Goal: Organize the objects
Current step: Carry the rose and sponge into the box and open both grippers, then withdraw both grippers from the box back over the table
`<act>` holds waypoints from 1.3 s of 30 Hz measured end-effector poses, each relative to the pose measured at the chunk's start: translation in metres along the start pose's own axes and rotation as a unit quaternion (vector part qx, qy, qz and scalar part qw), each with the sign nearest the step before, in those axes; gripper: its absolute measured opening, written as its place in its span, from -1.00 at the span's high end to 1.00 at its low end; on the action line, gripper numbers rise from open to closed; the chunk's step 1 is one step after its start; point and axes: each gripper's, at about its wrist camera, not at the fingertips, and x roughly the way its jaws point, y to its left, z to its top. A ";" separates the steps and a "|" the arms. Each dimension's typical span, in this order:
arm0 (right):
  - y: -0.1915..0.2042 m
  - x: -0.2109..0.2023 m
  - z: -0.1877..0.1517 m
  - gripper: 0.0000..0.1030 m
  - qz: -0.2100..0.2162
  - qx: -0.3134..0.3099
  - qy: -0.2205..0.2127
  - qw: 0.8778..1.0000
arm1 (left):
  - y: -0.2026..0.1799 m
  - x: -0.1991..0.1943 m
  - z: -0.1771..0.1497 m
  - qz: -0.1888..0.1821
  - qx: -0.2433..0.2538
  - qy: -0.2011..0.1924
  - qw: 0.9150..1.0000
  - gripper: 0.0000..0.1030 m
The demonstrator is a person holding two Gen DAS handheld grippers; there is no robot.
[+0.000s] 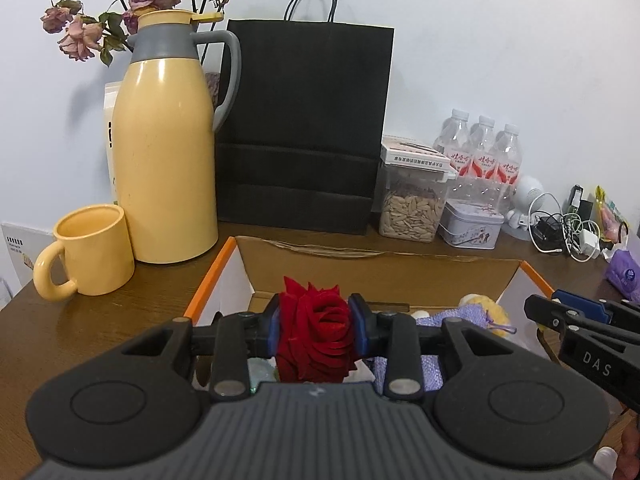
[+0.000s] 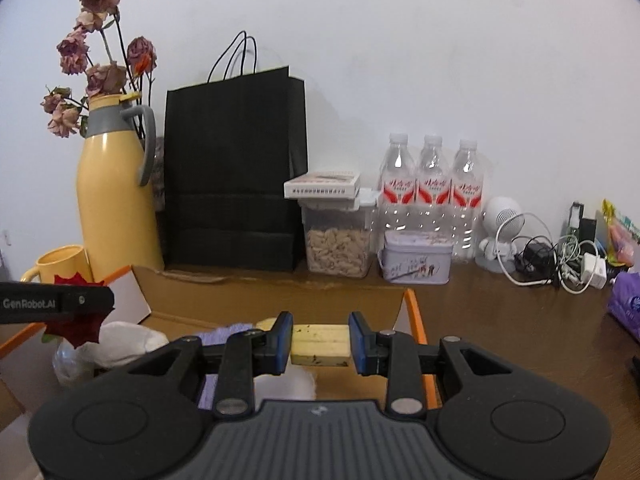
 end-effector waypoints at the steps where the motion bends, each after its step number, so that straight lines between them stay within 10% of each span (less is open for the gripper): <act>1: 0.000 -0.002 -0.001 0.44 0.001 0.001 0.000 1.000 | 0.000 -0.002 -0.001 0.000 0.000 -0.003 1.000 0.19; 5: -0.001 -0.010 -0.004 0.07 0.015 0.012 -0.003 1.000 | 0.002 -0.014 0.000 0.009 -0.003 -0.024 1.000 -0.85; 7: 0.000 -0.015 -0.004 -0.74 0.015 0.013 -0.012 1.000 | 0.003 -0.020 0.000 0.014 -0.004 -0.042 0.999 -1.00; 9: 0.003 -0.019 -0.003 -0.98 0.015 0.008 -0.018 1.000 | 0.003 -0.022 0.001 0.013 -0.006 -0.042 0.999 -1.00; 39: 0.033 -0.097 -0.007 -1.00 0.024 -0.035 -0.054 0.998 | 0.013 -0.108 -0.013 -0.015 0.008 -0.102 0.995 -1.00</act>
